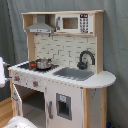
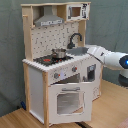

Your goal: Play with the kitchen

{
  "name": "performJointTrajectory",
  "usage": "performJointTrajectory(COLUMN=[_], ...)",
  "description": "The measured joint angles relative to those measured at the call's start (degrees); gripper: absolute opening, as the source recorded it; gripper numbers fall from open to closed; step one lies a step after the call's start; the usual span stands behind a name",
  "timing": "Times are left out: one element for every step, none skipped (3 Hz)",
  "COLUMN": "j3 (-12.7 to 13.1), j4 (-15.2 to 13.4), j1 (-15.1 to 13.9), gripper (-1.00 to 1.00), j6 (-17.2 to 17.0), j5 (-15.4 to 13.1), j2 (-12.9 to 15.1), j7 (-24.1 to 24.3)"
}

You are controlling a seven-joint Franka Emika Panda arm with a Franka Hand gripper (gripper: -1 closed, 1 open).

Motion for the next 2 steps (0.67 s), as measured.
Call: performJointTrajectory(j3=[-1.01, -2.12], j4=[-1.58, -2.95], j1=[0.60, 0.74], gripper=[1.00, 1.00], j6=[0.12, 0.33], j5=[2.78, 6.07], j2=[1.12, 2.31], j7=[-5.43, -10.97])
